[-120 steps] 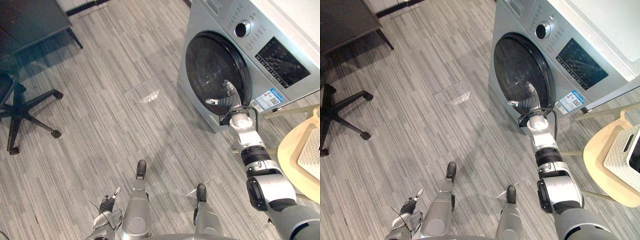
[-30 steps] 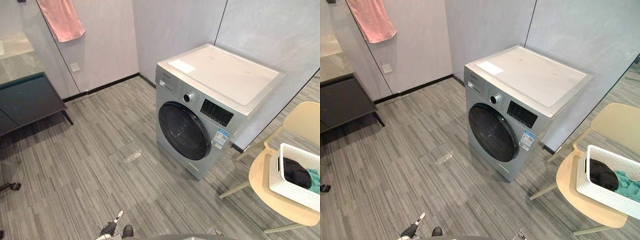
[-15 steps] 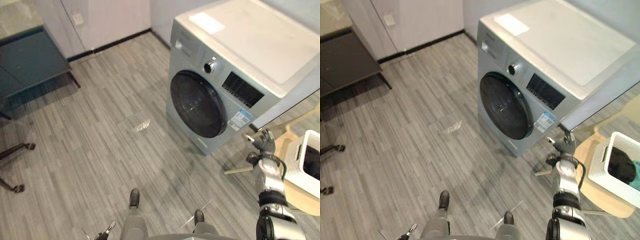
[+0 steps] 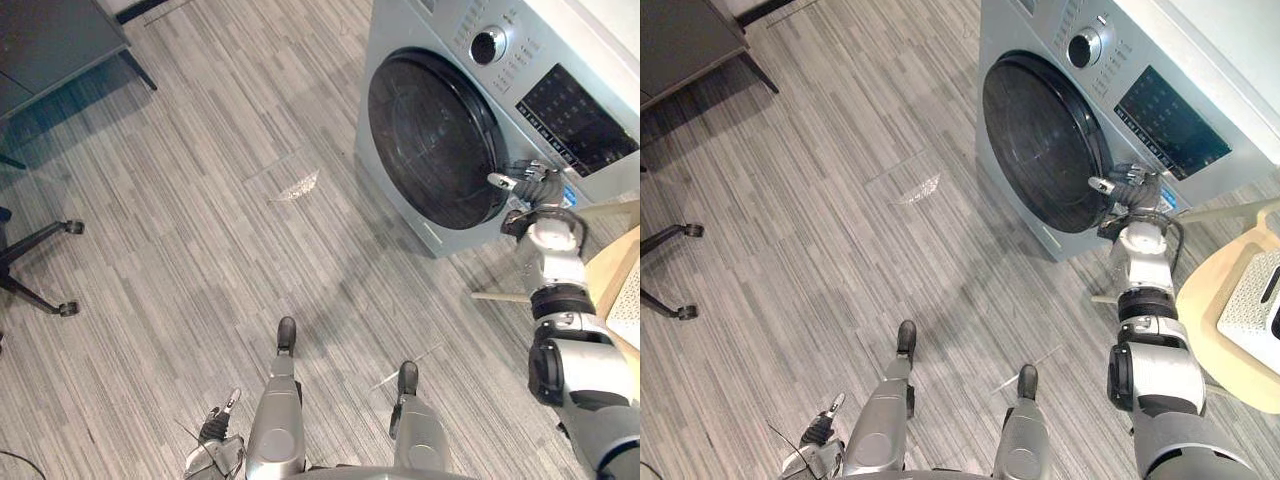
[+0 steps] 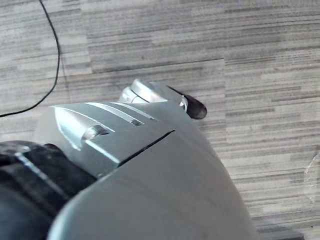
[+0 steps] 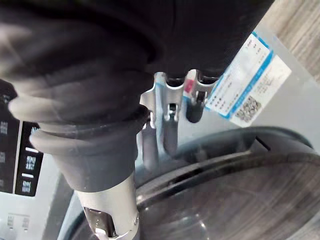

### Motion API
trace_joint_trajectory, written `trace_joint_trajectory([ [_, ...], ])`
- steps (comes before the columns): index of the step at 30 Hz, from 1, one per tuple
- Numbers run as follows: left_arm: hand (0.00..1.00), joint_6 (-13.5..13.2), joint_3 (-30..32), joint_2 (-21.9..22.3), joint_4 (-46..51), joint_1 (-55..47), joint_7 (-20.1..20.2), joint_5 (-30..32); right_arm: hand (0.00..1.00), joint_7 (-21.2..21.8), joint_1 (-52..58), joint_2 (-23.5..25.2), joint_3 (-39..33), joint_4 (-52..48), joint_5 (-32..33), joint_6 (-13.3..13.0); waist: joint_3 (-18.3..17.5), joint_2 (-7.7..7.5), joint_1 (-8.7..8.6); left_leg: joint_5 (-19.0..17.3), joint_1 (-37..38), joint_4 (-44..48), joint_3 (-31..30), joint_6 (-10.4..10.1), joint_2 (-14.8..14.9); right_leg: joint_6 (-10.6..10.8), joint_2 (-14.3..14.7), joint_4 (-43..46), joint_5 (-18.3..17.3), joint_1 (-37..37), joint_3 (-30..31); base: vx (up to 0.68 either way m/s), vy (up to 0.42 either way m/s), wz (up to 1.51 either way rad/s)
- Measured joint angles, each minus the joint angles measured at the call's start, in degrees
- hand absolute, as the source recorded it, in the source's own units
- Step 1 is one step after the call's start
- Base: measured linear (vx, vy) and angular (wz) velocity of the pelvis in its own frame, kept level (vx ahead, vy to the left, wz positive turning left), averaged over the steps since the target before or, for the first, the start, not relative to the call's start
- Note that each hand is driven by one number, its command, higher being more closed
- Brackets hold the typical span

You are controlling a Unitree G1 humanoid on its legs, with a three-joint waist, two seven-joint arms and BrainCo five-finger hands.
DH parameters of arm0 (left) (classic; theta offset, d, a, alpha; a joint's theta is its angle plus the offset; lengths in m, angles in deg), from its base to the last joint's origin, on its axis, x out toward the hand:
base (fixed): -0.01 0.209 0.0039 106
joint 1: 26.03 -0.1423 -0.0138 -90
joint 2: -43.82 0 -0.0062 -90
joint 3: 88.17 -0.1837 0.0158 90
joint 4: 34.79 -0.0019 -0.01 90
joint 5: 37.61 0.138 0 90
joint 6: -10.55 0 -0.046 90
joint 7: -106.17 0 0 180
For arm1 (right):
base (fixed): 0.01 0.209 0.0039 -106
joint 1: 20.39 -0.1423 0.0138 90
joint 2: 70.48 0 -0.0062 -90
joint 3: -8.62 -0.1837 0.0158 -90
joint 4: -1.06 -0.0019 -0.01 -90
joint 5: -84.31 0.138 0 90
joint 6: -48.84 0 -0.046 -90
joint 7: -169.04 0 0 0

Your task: Pick up the laundry basket with both hands and put the clothes into the washing machine.

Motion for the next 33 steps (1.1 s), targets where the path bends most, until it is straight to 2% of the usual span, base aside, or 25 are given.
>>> trace_joint_trajectory([
  [3, 0.0, 0.0, -0.8, 0.2, 1.0, 0.0, -0.5, -0.1, 0.0, -0.7, -1.8, -0.3, -0.3, 0.0, 0.0, 0.2, 0.4, 0.53, -0.13, 0.8, -0.6, -1.1, 0.1, 0.4, 0.0, -0.7, 0.0, 0.0, 0.5, -1.3, 0.0, -0.08, -0.006, -0.04],
  [11, 0.0, -0.7, -0.8, 0.7, 3.0, 0.0, -0.6, -1.2, 0.0, -0.7, -9.3, -0.4, -1.1, 1.6, 0.7, 0.1, 2.4, 1.14, -0.11, 2.5, -3.8, -2.0, 1.0, 0.5, 0.2, -0.5, 0.0, 0.8, 1.4, -5.4, 0.0, -0.08, -0.008, -0.02],
  [14, 0.0, -1.1, -1.7, 1.0, 3.3, 1.5, -0.6, -2.2, 0.0, -0.5, -14.0, -1.6, -0.6, 5.2, 2.4, 0.1, 3.8, 2.45, 0.29, 3.2, -5.5, -2.0, -0.8, 0.4, 0.1, -0.5, 0.0, 1.5, 1.4, -6.1, -1.6, -0.06, -0.014, 0.23],
  [18, 0.0, -1.3, -2.3, 1.0, 3.9, 2.9, -1.3, -2.4, 0.0, -2.0, -16.5, -3.4, 0.2, 7.2, 4.7, -0.5, 4.0, 2.87, 0.83, 4.3, -8.8, -1.9, -3.0, 0.6, -0.3, -0.5, -0.3, 3.7, 1.2, -8.9, -3.7, -0.03, -0.003, 0.24],
  [21, 0.0, -1.4, -3.4, 1.3, 3.9, 4.7, -1.9, -3.5, 0.0, -3.4, -16.4, -4.0, 0.2, 8.8, 8.4, -1.5, 4.4, 3.65, 1.48, 4.2, -10.0, -0.7, -4.8, 0.5, -1.4, -0.6, -1.4, 6.2, -0.7, -9.3, -5.5, 0.0, -0.013, 0.33],
  [23, 0.0, -1.7, -3.4, 1.5, 3.9, 5.4, -2.0, -3.5, 0.0, -3.5, -16.4, -2.7, 2.6, 8.7, 9.3, -2.0, 4.4, 3.67, 1.85, 4.1, -10.2, -0.6, -5.5, 0.3, -1.4, -1.0, -1.5, 7.8, -1.8, -9.6, -6.6, 0.0, -0.042, 0.21],
  [25, 0.0, -1.6, -3.4, 1.5, 3.8, 5.8, -2.6, -3.5, 0.0, -3.1, -15.5, 0.7, 5.4, 6.9, 9.6, -2.9, 4.4, 3.66, 1.79, 4.1, -10.2, -0.2, -5.8, 0.4, -1.2, -1.3, -1.5, 9.0, -2.6, -9.6, -7.1, 0.01, -0.048, 0.08],
  [27, 0.0, -1.6, -3.0, 1.9, 3.7, 6.2, -3.0, -3.5, 0.0, -2.8, -10.8, 6.7, 9.0, -1.6, 9.6, -3.2, 4.4, 3.7, 1.81, 4.3, -9.6, 0.3, -5.9, 0.6, -0.9, -1.5, -1.3, 9.5, -3.1, -9.1, -7.2, 0.02, -0.069, 0.0],
  [28, 0.0, -1.7, -2.8, 2.1, 3.7, 6.3, -3.0, -3.5, 0.0, -3.0, -9.3, 8.1, 10.4, -3.6, 9.6, -3.3, 4.4, 3.68, 1.83, 4.3, -9.4, 0.3, -5.8, 0.6, -0.9, -1.6, -1.2, 9.6, -3.1, -9.0, -7.2, 0.02, -0.05, 0.0],
  [29, 0.0, -1.6, -2.5, 2.3, 3.5, 6.6, -3.1, -3.5, 0.0, -2.6, -5.3, 10.2, 14.2, -8.4, 9.6, -4.0, 4.3, 3.61, 1.96, 4.3, -8.9, 0.3, -5.8, 0.6, -0.8, -1.6, -1.1, 9.5, -3.2, -8.3, -7.3, 0.03, -0.044, 0.01],
  [32, 0.0, -1.0, -0.3, 3.2, 2.7, 6.9, -3.3, -3.4, 0.0, 1.3, 3.8, 15.4, 26.6, -15.7, 9.6, -3.6, 3.6, 3.12, 1.95, 4.0, -7.0, 0.3, -5.5, 0.2, -0.5, -1.7, -0.8, 8.7, -3.2, -6.3, -7.3, 0.04, -0.052, -0.04],
  [33, 0.0, -0.7, 0.7, 3.3, 2.5, 6.9, -3.3, -2.9, 0.0, 4.6, 9.2, 18.2, 33.4, -18.7, 9.7, -3.1, 3.2, 2.74, 1.98, 3.7, -5.9, 0.2, -5.4, -0.1, -0.1, -1.7, -0.4, 7.7, -3.2, -4.9, -7.2, 0.03, -0.05, -0.06],
])
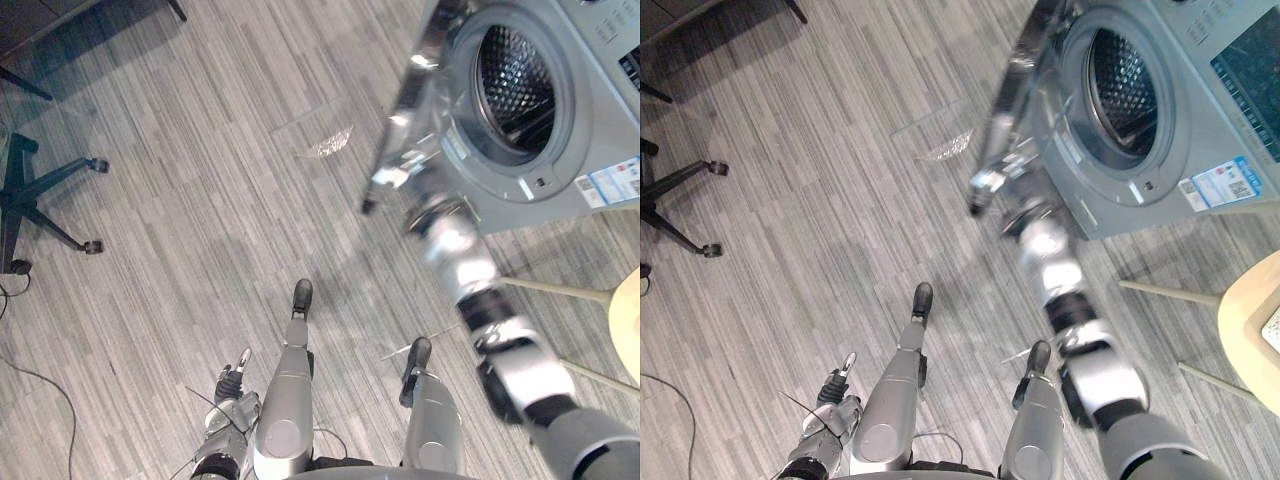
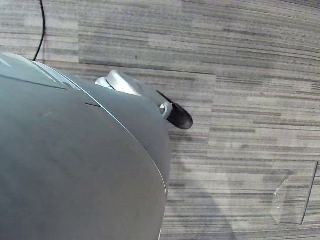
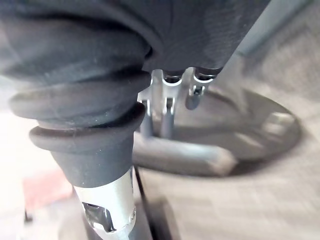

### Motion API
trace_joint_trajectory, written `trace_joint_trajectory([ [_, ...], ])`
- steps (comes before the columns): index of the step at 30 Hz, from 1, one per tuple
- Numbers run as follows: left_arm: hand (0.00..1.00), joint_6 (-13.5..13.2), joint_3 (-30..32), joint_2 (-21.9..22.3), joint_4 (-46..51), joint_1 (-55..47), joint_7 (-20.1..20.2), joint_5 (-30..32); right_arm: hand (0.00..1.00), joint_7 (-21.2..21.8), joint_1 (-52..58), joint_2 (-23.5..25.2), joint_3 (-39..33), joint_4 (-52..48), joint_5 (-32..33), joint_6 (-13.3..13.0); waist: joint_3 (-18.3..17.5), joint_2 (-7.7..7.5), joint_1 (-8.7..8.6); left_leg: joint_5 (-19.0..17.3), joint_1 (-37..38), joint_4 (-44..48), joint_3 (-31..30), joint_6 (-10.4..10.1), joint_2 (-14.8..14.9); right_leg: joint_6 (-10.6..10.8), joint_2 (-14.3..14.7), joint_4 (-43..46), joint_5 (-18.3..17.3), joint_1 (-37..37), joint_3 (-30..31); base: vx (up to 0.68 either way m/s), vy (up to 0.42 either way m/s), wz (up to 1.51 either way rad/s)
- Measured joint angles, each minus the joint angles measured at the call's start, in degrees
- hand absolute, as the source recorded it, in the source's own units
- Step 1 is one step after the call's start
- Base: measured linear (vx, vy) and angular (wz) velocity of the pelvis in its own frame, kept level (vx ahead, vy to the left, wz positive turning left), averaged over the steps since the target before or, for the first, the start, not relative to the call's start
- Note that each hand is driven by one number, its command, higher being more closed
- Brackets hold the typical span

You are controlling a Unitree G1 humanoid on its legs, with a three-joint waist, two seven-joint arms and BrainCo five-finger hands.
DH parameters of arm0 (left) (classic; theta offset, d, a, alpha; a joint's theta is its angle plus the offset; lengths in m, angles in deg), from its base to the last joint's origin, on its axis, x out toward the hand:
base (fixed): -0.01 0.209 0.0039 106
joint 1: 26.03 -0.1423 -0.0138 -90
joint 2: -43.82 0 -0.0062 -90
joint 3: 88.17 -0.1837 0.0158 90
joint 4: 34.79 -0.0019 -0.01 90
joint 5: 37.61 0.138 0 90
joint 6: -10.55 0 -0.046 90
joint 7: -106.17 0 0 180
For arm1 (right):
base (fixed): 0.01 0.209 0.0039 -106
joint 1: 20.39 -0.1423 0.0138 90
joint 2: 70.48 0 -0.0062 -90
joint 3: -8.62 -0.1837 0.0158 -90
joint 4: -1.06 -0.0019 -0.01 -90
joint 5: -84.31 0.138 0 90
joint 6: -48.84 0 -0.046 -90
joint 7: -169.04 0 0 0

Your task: Pick up the laundry basket with both hands and put the clothes into the washing machine.

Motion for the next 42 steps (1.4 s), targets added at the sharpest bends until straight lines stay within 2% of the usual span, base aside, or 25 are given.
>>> trace_joint_trajectory([
  [2, 0.0, 0.3, 0.9, 0.0, -0.8, -0.1, 0.0, 0.6, 0.0, 3.1, 5.8, 2.2, 4.8, -2.8, 0.1, 0.4, -0.7, -0.35, -0.04, -0.1, 1.3, -0.4, -0.1, -0.1, 0.1, 0.0, 0.2, -0.9, 0.0, 1.7, -0.3, 0.03, -0.047, 0.0],
  [5, 0.0, 1.5, 2.6, -0.9, -2.0, -0.9, 0.5, 2.6, 0.0, 7.1, 15.7, 3.2, 5.0, -6.0, 1.3, 0.5, -3.8, -2.49, -0.43, 0.0, 3.9, -1.8, 0.7, 0.0, 0.1, 0.1, 0.2, -2.3, 0.2, 3.8, 0.2, 0.01, -0.022, -0.07],
  [7, 0.0, 2.0, 2.8, -2.0, -2.1, -1.8, 0.6, 4.4, 0.0, 7.6, 24.1, 2.6, -1.3, -9.7, 0.9, 0.1, -6.8, -4.72, -1.92, -0.1, 5.0, -2.1, 1.0, 0.0, 0.1, 0.4, 0.2, -4.3, 0.8, 5.0, 0.3, -0.03, -0.01, -0.07],
  [10, 0.0, 2.5, 1.9, -2.9, -2.1, -1.2, 0.5, 6.8, 0.0, 7.1, 32.1, 2.5, -10.9, -11.7, 1.1, -0.6, -9.1, -6.54, -3.87, -0.4, 5.3, -2.1, 2.6, 0.0, 0.3, 0.5, 0.6, -7.5, 2.6, 5.6, 1.4, -0.03, 0.003, -0.23],
  [14, 0.0, 2.7, -2.5, -4.2, -2.3, 4.3, 0.3, 8.3, 0.0, 6.0, 39.1, 1.7, -17.1, -11.4, 2.0, -1.2, -9.2, -6.74, -5.79, -0.9, 5.1, -2.1, 6.5, 0.3, 1.0, 0.2, 1.2, -10.3, 5.3, 3.6, 5.3, -0.09, 0.01, -0.52],
  [16, 0.0, 2.7, -4.6, -6.5, -2.4, 8.5, 0.2, 9.0, 0.0, 5.9, 42.4, 1.5, -17.5, -11.4, 2.0, -1.2, -9.1, -7.0, -7.05, -1.1, 4.5, -2.1, 9.0, 0.1, 1.7, 0.3, 1.7, -10.7, 6.5, 1.2, 8.1, -0.08, -0.027, -0.84],
  [18, 0.0, 2.7, -6.0, -10.6, -2.6, 15.3, -0.3, 9.3, 0.0, 5.9, 45.2, 1.6, -17.9, -11.2, 1.9, -0.6, -9.0, -7.58, -8.75, -1.0, 3.0, -2.1, 11.8, 0.1, 2.7, 0.2, 2.7, -10.9, 8.1, -2.3, 11.3, -0.06, -0.06, -0.82],
  [19, 0.0, 2.7, -6.0, -14.2, -2.8, 20.2, -0.8, 9.3, 0.0, 5.9, 45.7, 2.0, -18.4, -10.7, 1.9, -0.1, -8.5, -8.55, -9.61, -0.9, 2.2, -1.8, 13.6, 0.0, 3.6, 0.0, 3.6, -11.2, 9.8, -4.1, 13.3, -0.04, -0.055, -0.69],
  [20, 0.0, 2.7, -6.0, -16.0, -3.1, 22.5, -0.9, 9.3, 0.0, 5.9, 46.1, 2.3, -18.8, -10.7, 2.0, 0.0, -8.3, -9.02, -9.64, -0.9, 1.7, -1.4, 14.5, -0.1, 4.1, -0.1, 4.1, -11.7, 10.5, -4.9, 14.0, -0.08, -0.094, -0.84],
  [21, 0.0, 2.7, -5.9, -20.6, -4.0, 30.0, -1.1, 9.2, 0.0, 5.8, 47.6, 3.1, -20.3, -11.2, 2.1, 0.1, -7.7, -10.16, -10.28, -1.1, -0.2, 0.3, 15.7, -0.3, 5.6, -0.5, 5.4, -12.9, 12.0, -6.4, 15.2, -0.08, -0.105, -0.58],
  [23, 0.0, 2.6, -5.8, -24.9, -4.0, 38.6, -1.4, 7.6, 0.0, 5.2, 49.8, 4.2, -21.2, -12.1, 2.6, 0.0, -7.2, -11.51, -10.74, -1.6, -2.6, 2.2, 16.2, -1.0, 7.6, -1.1, 7.1, -13.3, 13.0, -8.3, 15.5, -0.09, -0.137, -0.45],
  [26, 0.0, 2.3, -5.9, -28.4, -3.6, 49.6, -1.9, 3.9, 0.0, 5.0, 54.1, 5.7, -21.6, -16.3, 3.8, -0.2, -6.8, -12.57, -10.96, -2.5, -7.5, 5.8, 16.0, -2.1, 10.6, -1.9, 9.2, -14.1, 14.2, -11.3, 15.1, -0.05, -0.107, -0.25],
  [28, 0.0, 2.1, -6.9, -30.0, -1.6, 56.4, -1.5, -1.2, 0.0, 5.0, 56.5, 6.8, -21.9, -18.4, 3.8, -1.3, -6.7, -12.96, -10.99, -3.5, -13.3, 9.4, 14.7, -3.1, 12.9, -2.1, 10.7, -15.2, 15.6, -14.4, 14.4, -0.01, -0.058, -0.19],
  [31, 0.0, 1.9, -9.4, -31.3, -1.4, 62.7, -0.7, -4.9, 0.0, 4.8, 56.8, 7.8, -22.6, -18.4, 3.8, -1.6, -6.3, -13.33, -10.97, -4.1, -18.8, 12.3, 12.3, -3.6, 14.4, -2.4, 12.0, -16.9, 16.8, -16.5, 12.8, 0.01, -0.015, 0.0],
  [33, 0.0, 1.7, -11.2, -31.7, -1.3, 68.0, -1.3, -9.5, 0.0, 4.5, 57.1, 10.1, -24.0, -18.9, 5.9, -2.6, -6.2, -13.47, -10.52, -4.4, -23.4, 13.8, 10.3, -3.8, 15.1, -2.5, 12.8, -17.7, 17.4, -18.8, 11.4, 0.03, -0.004, 0.07],
  [37, 0.0, 2.1, -11.8, -32.3, -0.9, 70.6, -3.5, -13.0, 0.0, 3.5, 57.4, 11.4, -24.6, -18.9, 10.1, -3.7, -5.6, -13.45, -9.57, -4.8, -26.5, 14.7, 9.4, -3.7, 15.1, -2.5, 12.8, -18.0, 17.5, -20.6, 10.1, 0.01, -0.004, 0.03],
  [39, 0.0, 1.7, -13.5, -32.3, 1.7, 70.8, -3.5, -15.2, 0.0, 3.5, 57.5, 11.4, -25.0, -20.4, 12.4, -4.1, -4.8, -13.36, -9.19, -6.3, -28.5, 17.2, 8.6, -3.5, 15.2, -2.5, 13.0, -18.0, 17.5, -21.2, 10.0, 0.0, 0.003, -0.02],
  [42, 0.0, 1.4, -12.2, -33.6, 2.1, 72.4, -5.0, -18.0, 0.0, 3.6, 58.2, 11.4, -25.8, -20.9, 15.3, -4.7, -4.7, -13.31, -9.46, -8.5, -30.6, 20.2, 8.2, -3.5, 16.1, -2.4, 13.3, -17.9, 17.5, -22.0, 10.2, -0.01, 0.004, -0.12],
])
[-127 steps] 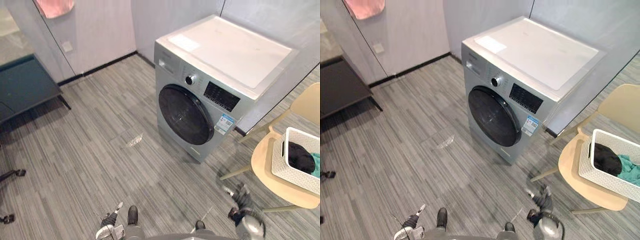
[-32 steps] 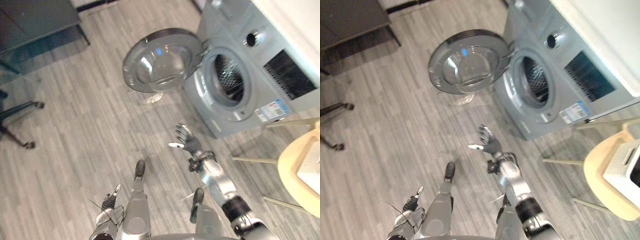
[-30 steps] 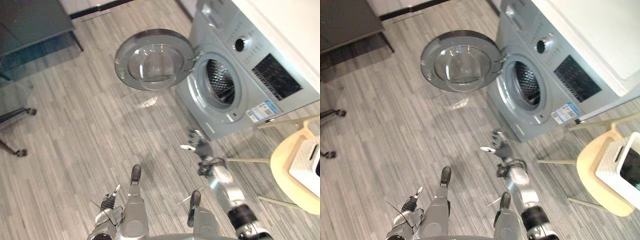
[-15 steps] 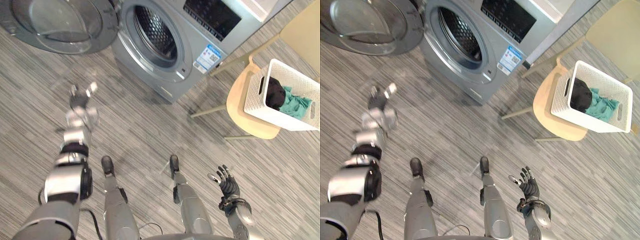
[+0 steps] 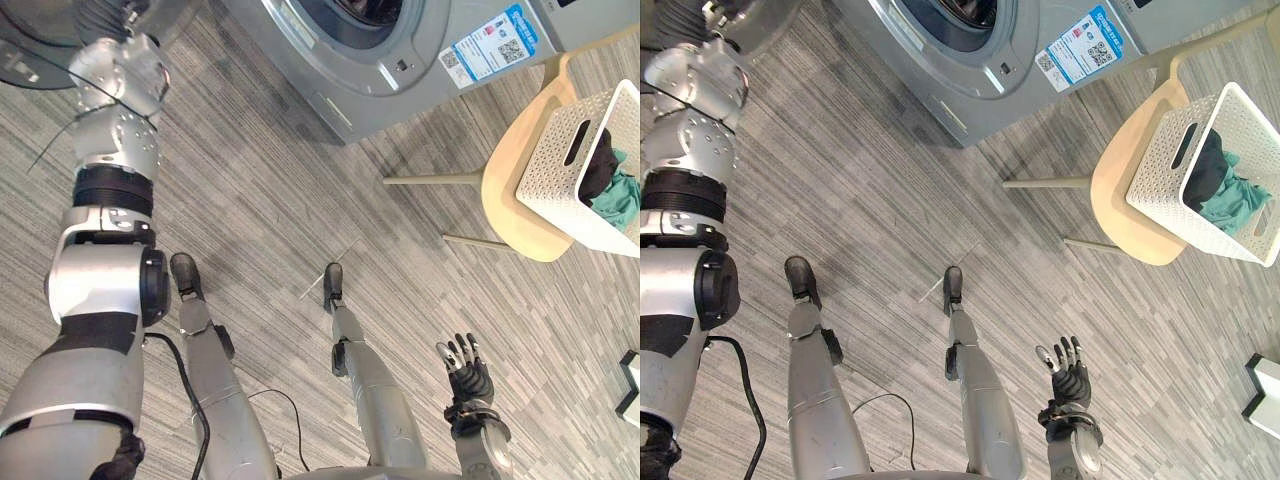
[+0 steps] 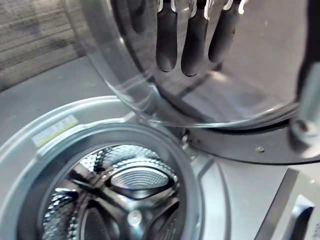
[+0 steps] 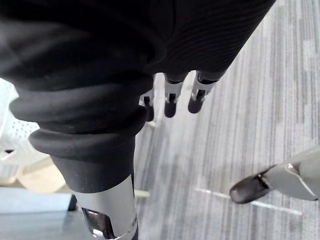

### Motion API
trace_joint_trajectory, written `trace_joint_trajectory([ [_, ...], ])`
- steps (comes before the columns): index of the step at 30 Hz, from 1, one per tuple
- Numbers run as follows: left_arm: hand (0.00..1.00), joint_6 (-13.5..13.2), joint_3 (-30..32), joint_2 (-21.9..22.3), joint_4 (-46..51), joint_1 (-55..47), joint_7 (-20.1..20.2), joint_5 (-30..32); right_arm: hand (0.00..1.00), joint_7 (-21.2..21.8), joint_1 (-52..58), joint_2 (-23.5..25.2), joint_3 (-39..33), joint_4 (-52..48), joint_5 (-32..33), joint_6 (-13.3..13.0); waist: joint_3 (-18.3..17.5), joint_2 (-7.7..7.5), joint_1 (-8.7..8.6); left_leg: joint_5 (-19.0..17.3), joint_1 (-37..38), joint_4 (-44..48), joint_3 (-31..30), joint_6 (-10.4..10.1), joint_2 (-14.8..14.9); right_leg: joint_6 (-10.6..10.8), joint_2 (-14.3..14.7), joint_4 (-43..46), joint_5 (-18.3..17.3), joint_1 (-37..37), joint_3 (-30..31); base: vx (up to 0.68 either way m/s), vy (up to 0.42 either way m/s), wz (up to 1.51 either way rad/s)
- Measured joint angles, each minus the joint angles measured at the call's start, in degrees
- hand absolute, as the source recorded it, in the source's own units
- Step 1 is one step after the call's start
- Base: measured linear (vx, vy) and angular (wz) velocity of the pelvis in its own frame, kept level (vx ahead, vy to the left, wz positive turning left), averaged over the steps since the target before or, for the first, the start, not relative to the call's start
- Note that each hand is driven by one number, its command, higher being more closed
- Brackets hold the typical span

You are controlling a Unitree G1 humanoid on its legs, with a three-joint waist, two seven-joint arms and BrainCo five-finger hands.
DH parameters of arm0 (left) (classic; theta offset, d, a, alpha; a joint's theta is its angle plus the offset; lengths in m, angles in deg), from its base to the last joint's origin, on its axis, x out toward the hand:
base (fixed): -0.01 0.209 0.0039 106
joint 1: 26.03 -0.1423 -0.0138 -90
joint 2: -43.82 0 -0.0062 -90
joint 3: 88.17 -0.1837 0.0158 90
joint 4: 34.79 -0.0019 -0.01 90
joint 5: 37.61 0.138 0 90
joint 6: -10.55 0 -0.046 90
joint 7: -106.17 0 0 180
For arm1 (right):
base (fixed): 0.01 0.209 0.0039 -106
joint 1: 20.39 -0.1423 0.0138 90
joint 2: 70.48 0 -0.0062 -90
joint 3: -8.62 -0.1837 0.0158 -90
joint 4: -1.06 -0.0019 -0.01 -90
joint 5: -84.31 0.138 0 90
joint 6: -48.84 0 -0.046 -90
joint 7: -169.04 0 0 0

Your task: Pick up the laundry basket with both hands and put the clothes into the washing machine.

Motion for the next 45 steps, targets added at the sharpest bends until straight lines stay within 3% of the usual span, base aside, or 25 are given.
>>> trace_joint_trajectory([
  [8, 0.0, -1.2, 11.8, -2.1, 2.2, -1.7, -3.0, -2.1, 0.0, 0.3, 2.0, -0.2, -0.9, 0.6, 2.2, 0.1, 0.7, 1.01, 0.48, -0.2, -0.2, 1.0, -0.5, 0.3, -0.1, 0.0, 0.1, 0.4, -0.1, 0.4, -1.4, 0.0, -0.001, 0.01],
  [14, 0.0, -2.3, 20.7, 0.5, 5.5, -19.2, -2.0, -3.3, 0.0, 1.6, 1.9, -0.7, -1.0, 5.5, 2.7, 0.3, 1.5, 2.34, 1.87, -0.5, 9.2, -1.3, 1.1, 0.7, -2.0, -0.9, -2.0, 6.9, -6.2, 5.7, -2.1, 0.02, 0.017, 0.24],
  [16, 0.0, -2.7, 22.4, 3.7, 5.5, -26.3, -1.5, -2.8, 0.0, 1.6, 1.5, -0.9, -2.2, 9.4, 2.6, 0.3, 1.5, 2.88, 2.87, -1.0, 13.1, -2.1, 1.8, 1.3, -3.1, -0.8, -3.1, 9.5, -8.5, 7.9, -2.2, 0.06, 0.038, 0.35],
  [20, 0.0, -3.1, 20.5, 17.2, 8.2, -44.2, 0.7, 4.8, 0.0, 1.1, -4.8, -1.2, -10.7, 23.4, 1.4, 1.5, 1.1, 4.42, 3.33, -1.9, 21.3, -3.2, 2.0, 2.8, -7.4, 0.2, -7.0, 14.4, -13.2, 14.5, -3.4, 0.07, 0.036, 0.53],
  [21, 0.0, -3.6, 17.6, 23.8, 9.7, -51.8, 1.6, 6.5, 0.0, 0.6, -6.8, -1.3, -13.6, 27.8, -0.4, 2.3, 0.6, 5.21, 3.53, -2.6, 24.4, -3.1, 2.2, 3.5, -9.0, 0.5, -8.8, 15.4, -14.3, 17.5, -3.8, 0.1, 0.081, 0.47],
  [22, 0.0, -3.6, 15.9, 27.6, 9.7, -56.3, 2.2, 7.6, 0.0, 0.0, -7.4, -1.3, -15.0, 30.1, -1.4, 2.6, -0.3, 5.72, 3.89, -3.2, 26.2, -3.1, 2.3, 3.6, -9.9, 0.9, -9.7, 15.5, -15.0, 19.4, -4.2, 0.09, 0.081, 0.33],
  [23, 0.0, -3.6, 15.7, 28.1, 9.7, -56.8, 2.3, 7.6, 0.0, -0.1, -7.5, -1.3, -15.1, 30.4, -1.5, 2.7, -0.4, 5.77, 3.95, -3.3, 26.4, -3.1, 2.4, 3.7, -10.0, 0.9, -9.8, 15.6, -15.0, 19.6, -4.2, 0.07, 0.059, 0.14],
  [24, 0.0, -3.7, 13.9, 34.3, 8.1, -66.2, 3.5, 9.0, 0.0, -0.4, -8.2, -1.1, -17.6, 35.4, -2.1, 3.3, -3.7, 6.63, 5.03, -4.4, 30.3, -3.2, 3.3, 4.0, -10.9, 0.6, -11.1, 15.7, -15.6, 23.1, -4.8, 0.07, 0.049, 0.07],
  [27, 0.0, -3.6, 14.8, 37.8, 1.4, -74.7, 6.2, 10.9, 0.0, -0.5, -8.3, -0.4, -21.7, 41.3, -3.7, 5.1, -8.8, 8.13, 4.54, -5.5, 36.1, -4.7, 3.8, 4.2, -12.2, 1.0, -12.9, 15.3, -17.1, 28.8, -6.4, 0.07, 0.02, 0.11],
  [29, 0.0, -3.8, 17.3, 37.5, -2.1, -76.5, 8.0, 13.0, 0.0, -0.8, -8.5, 0.0, -22.4, 44.0, -5.0, 5.9, -12.1, 8.91, 4.74, -5.4, 40.5, -7.3, 5.9, 4.2, -12.2, 1.3, -13.3, 15.0, -17.9, 31.5, -6.3, 0.04, -0.046, -0.05],
  [33, 0.0, -1.2, 23.5, 37.0, -9.3, -81.7, 10.9, 19.7, 0.0, 0.1, -8.6, 0.2, -26.5, 49.2, -6.7, 7.1, -18.6, 10.59, 3.68, -2.0, 51.0, -17.5, 8.3, 3.0, -13.1, 1.1, -13.7, 14.7, -20.2, 37.3, -6.9, 0.02, -0.055, 0.02],
  [36, 0.0, 0.2, 23.9, 35.7, -10.9, -83.9, 12.4, 24.4, 0.0, 0.5, -9.9, -1.0, -28.5, 52.9, -8.9, 7.7, -19.2, 11.18, 3.03, -1.8, 52.9, -18.1, 6.2, 2.9, -12.9, 1.0, -13.2, 15.4, -21.7, 39.7, -8.4, 0.02, -0.075, 0.32],
  [38, 0.0, 0.6, 23.4, 34.6, -10.9, -83.6, 13.0, 25.5, 0.0, 0.7, -10.9, -1.9, -28.2, 54.9, -9.9, 7.8, -18.6, 10.96, 2.99, -1.6, 51.6, -13.4, 3.8, 3.0, -12.2, 0.8, -12.6, 16.0, -22.0, 41.6, -9.8, 0.04, -0.06, 0.4],
  [41, 0.0, 0.6, 22.0, 32.1, -10.7, -83.8, 12.9, 25.4, 0.0, 1.5, -12.6, -2.7, -25.5, 57.0, -12.0, 7.8, -16.6, 9.65, 3.31, -1.3, 44.5, 4.8, 0.9, 3.7, -10.4, -0.9, -11.1, 15.6, -22.9, 45.5, -10.6, -0.07, -0.112, 0.2],
  [43, 0.0, 0.7, 21.3, 31.9, -11.0, -84.7, 12.8, 25.4, 0.0, 1.5, -14.1, -4.2, -24.9, 57.2, -14.2, 7.5, -16.4, 9.99, 3.31, 0.3, 42.8, 9.1, 0.5, 5.8, -9.1, -1.4, -9.8, 16.2, -22.9, 45.9, -9.6, -0.11, -0.108, -0.1],
  [45, 0.0, 0.7, 21.0, 32.3, -10.9, -85.0, 12.7, 25.4, 0.0, 1.2, -15.3, -5.7, -23.9, 57.0, -14.4, 7.2, -16.0, 10.8, 3.28, -1.0, 42.7, 10.2, 0.3, 5.7, -9.3, -2.0, -9.6, 16.5, -23.1, 45.5, -8.9, -0.09, -0.016, -0.14],
])
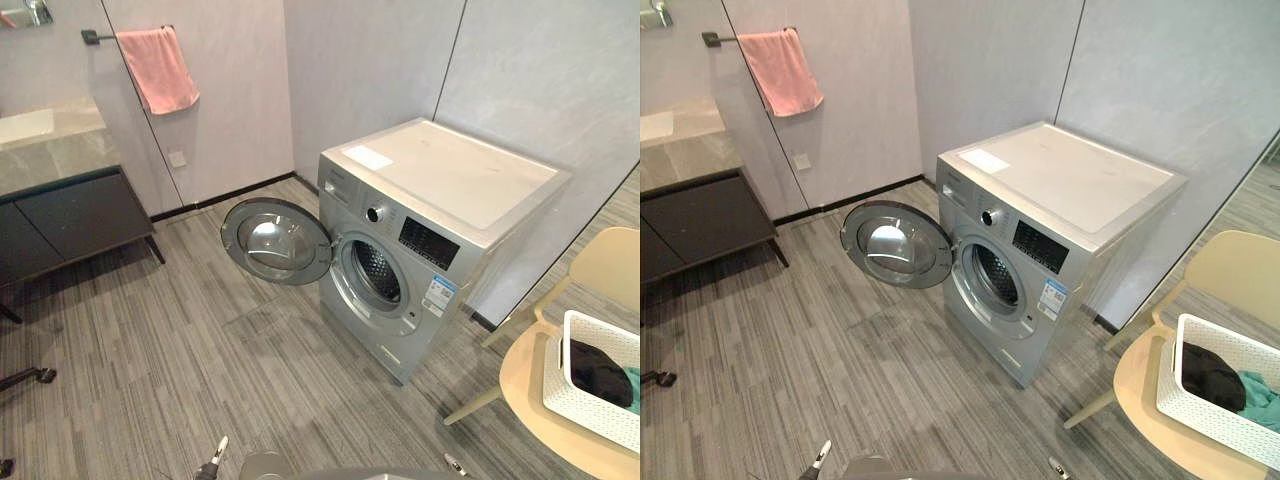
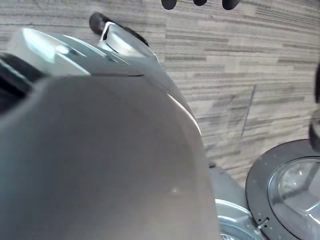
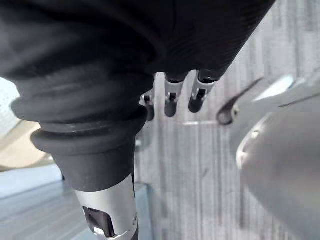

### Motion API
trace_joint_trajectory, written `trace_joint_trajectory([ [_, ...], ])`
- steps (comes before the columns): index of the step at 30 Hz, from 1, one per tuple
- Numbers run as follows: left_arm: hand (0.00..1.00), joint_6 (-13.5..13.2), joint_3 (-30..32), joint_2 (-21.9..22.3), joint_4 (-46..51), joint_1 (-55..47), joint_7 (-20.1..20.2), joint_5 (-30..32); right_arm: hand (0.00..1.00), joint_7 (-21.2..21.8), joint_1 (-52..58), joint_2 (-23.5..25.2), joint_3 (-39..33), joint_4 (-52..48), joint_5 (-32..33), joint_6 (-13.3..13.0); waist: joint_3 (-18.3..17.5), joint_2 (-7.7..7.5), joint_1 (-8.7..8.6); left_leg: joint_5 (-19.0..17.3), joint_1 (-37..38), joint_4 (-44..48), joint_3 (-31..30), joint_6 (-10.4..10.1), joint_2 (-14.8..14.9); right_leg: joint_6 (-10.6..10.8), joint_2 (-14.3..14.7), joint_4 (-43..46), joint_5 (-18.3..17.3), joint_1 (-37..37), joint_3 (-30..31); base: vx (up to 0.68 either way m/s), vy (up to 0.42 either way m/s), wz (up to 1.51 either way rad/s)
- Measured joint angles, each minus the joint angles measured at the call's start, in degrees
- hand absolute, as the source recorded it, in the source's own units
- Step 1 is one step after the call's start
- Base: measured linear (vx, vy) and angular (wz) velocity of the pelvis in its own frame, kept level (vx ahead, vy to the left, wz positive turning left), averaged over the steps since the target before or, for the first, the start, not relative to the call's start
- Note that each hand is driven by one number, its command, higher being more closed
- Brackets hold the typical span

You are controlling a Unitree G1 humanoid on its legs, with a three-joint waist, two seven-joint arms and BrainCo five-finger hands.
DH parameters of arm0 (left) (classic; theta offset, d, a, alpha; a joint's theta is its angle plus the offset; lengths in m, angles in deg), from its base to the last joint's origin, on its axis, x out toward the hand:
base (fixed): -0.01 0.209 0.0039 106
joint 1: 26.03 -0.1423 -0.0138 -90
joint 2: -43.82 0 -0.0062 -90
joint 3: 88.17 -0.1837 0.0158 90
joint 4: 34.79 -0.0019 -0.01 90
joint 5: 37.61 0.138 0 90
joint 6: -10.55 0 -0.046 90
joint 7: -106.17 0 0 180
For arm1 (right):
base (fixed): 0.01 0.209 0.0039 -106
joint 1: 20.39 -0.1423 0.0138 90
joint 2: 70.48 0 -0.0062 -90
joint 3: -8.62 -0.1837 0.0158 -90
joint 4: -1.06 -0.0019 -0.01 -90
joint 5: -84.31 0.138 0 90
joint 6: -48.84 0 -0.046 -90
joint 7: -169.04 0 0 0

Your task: Pick up the laundry basket with both hands and put the clothes into the washing machine.

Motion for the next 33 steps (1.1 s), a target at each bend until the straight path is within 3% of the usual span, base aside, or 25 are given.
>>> trace_joint_trajectory([
  [1, 0.0, 0.0, -0.1, 1.1, 0.0, -0.3, 0.0, 0.1, 0.0, 0.0, -0.9, -1.4, 0.1, 0.0, 0.0, -0.2, 0.6, 1.06, 0.31, -5.6, 0.1, 3.8, -0.9, -1.6, -2.8, -0.1, -0.2, 0.3, 0.1, -0.5, 1.9, -0.14, 0.105, -0.4],
  [3, 0.0, 0.0, -0.1, 2.5, 0.0, -1.3, 0.0, 0.0, 0.0, 0.0, -1.8, -1.9, 0.7, 0.0, 0.0, -0.4, 0.6, 2.96, 1.06, -13.0, 1.0, 5.6, -1.6, -1.0, -7.0, -0.1, 0.0, 0.9, 0.1, -2.3, 5.1, -0.11, 0.194, -0.61],
  [4, 0.0, 0.2, -1.1, 2.7, -0.4, -1.7, 0.0, 0.2, 0.0, 0.1, -2.1, -1.7, 1.7, 0.4, -0.1, -0.2, 0.6, 3.82, 1.58, -18.2, 4.1, 1.5, -2.8, -0.1, -8.8, 0.2, 0.7, 1.8, 0.2, -3.3, 7.3, -0.05, 0.235, -0.79],
  [5, 0.0, 0.2, -1.1, 2.7, -0.4, -2.3, 0.0, 0.2, 0.0, 0.1, -2.3, -0.3, 3.0, 0.4, -0.6, 0.1, 0.5, 3.3, 1.97, -21.2, 5.3, -0.5, -4.0, 1.5, -10.8, 0.1, 0.3, 1.9, 0.2, -4.3, 9.8, -0.04, 0.212, -0.84],
  [6, 0.0, 0.2, -1.0, 2.5, -0.5, -2.7, 0.0, 0.2, 0.0, 0.3, -2.3, 0.6, 3.8, 0.3, -0.9, 0.2, 0.5, 3.34, 2.2, -21.5, 6.0, -1.4, -4.3, 2.1, -12.0, 0.0, 0.3, 1.2, 0.3, -4.4, 11.8, -0.03, 0.192, -0.76],
  [7, 0.0, 0.3, -1.0, 2.0, -0.5, -2.9, 0.1, 0.4, 0.0, 0.4, -2.0, 0.7, 5.7, -0.5, -1.8, 0.1, -0.1, 1.77, 2.52, -21.7, 6.6, -2.6, -4.3, 3.2, -13.3, -0.2, 0.3, 0.2, 0.4, -4.4, 14.7, 0.01, 0.148, -0.59],
  [8, 0.0, 0.3, -1.0, 1.5, -0.5, -3.0, 0.1, 1.2, 0.0, 0.4, -1.6, 1.0, 7.7, -0.5, -2.1, 0.2, -0.2, 1.81, 2.52, -21.5, 7.2, -3.7, -3.0, 3.5, -13.5, -0.9, -0.1, -0.3, 0.9, -4.4, 15.8, 0.02, 0.121, -0.39],
  [11, 0.0, 0.3, -1.0, 0.8, -0.3, -3.2, 0.1, 2.7, 0.0, 0.5, 0.1, 1.5, 11.8, -1.0, -2.2, 0.1, -2.0, 0.34, 2.74, -20.9, 8.3, -6.1, -1.4, 3.7, -13.4, -1.6, -0.2, -1.7, 2.2, -4.6, 15.5, 0.12, 0.036, -0.31],
  [13, 0.0, 0.3, -1.2, 0.3, -0.2, -3.2, 0.1, 3.4, 0.0, 0.5, 1.1, 2.0, 12.0, -1.0, -2.2, 0.0, -3.6, -0.3, 2.68, -19.9, 8.9, -8.8, -1.1, 3.7, -13.2, -0.9, -0.2, -3.5, 3.3, -4.6, 14.6, 0.16, -0.023, -0.1],
  [16, 0.0, 0.4, -3.1, 0.0, -0.4, -1.3, 0.0, 3.7, 0.0, 0.6, 3.4, 2.1, 10.6, -0.7, -2.2, -0.1, -5.3, -0.64, 2.7, -17.1, 10.2, -14.7, -1.8, 3.1, -12.8, -0.7, 0.0, -6.2, 4.8, -4.2, 11.7, 0.23, -0.078, 0.1],
  [21, 0.0, 0.0, -5.0, 2.0, -0.5, 1.8, 0.0, 3.3, 0.0, 0.6, 4.1, 1.9, 6.0, -0.6, -2.1, 0.2, -6.0, 1.04, 2.72, -14.3, 13.0, -17.4, -5.0, 2.0, -12.6, -0.7, 0.4, -5.8, 4.9, -2.2, 8.6, 0.19, -0.061, 0.21],
  [23, 0.0, -0.2, -5.7, 3.3, -0.4, 3.2, 0.0, 3.3, 0.0, 0.6, 4.1, 1.6, 6.8, -2.1, -2.1, 0.3, -5.4, 1.94, 2.79, -14.3, 13.9, -17.3, -4.6, 2.0, -11.8, -0.6, 1.1, -0.3, 4.9, -4.5, 8.8, 0.06, -0.018, -0.14],
  [26, 0.0, -0.1, -5.4, 2.9, 0.2, 4.1, 0.2, 3.4, 0.0, 0.5, 3.0, 2.7, 8.9, -5.7, -1.5, 0.1, -3.3, 0.24, 2.71, -13.2, 14.2, -16.5, -0.8, 1.8, -11.6, 0.2, 0.4, 18.1, 4.9, -15.6, 9.9, -0.01, -0.011, -0.47],
  [28, 0.0, 0.0, -2.8, 2.3, 0.2, 4.4, 0.0, 3.3, 0.0, 0.5, 2.2, 3.0, 10.3, -7.5, -1.2, -0.2, -0.9, -0.09, 3.01, -13.3, 15.6, -16.4, 2.8, 1.8, -10.3, -0.1, -0.1, 22.4, 5.8, -18.4, 10.4, -0.02, -0.081, -0.83],
  [29, 0.0, 0.0, -2.1, 2.3, 0.2, 4.3, 0.0, 3.3, 0.0, 0.5, 1.6, 3.1, 10.5, -7.7, -1.0, -0.2, -0.5, -0.28, 3.03, -13.2, 15.9, -16.4, 3.3, 1.8, -9.7, -1.4, -0.2, 23.6, 5.7, -19.0, 9.7, -0.04, -0.093, -0.89],
  [30, 0.0, 0.0, -1.6, 2.3, 0.4, 4.5, 0.0, 3.3, 0.0, 0.4, 1.6, 3.2, 10.6, -8.8, -0.9, -0.4, 0.1, -0.87, 2.87, -13.2, 16.3, -16.2, 4.7, 1.8, -9.3, -4.0, -3.2, 28.1, 3.8, -21.2, 8.5, -0.04, -0.08, -0.48],
  [33, 0.0, 0.0, -1.6, 2.5, 0.6, 4.5, 0.0, 3.2, 0.0, 0.2, 2.7, 3.1, 9.4, -9.5, -1.0, -0.7, 0.3, -0.42, 2.87, -13.3, 16.9, -14.9, 5.0, 1.8, -7.6, -4.9, -10.0, 28.5, 4.3, -21.0, 7.6, -0.01, -0.18, -0.27],
])
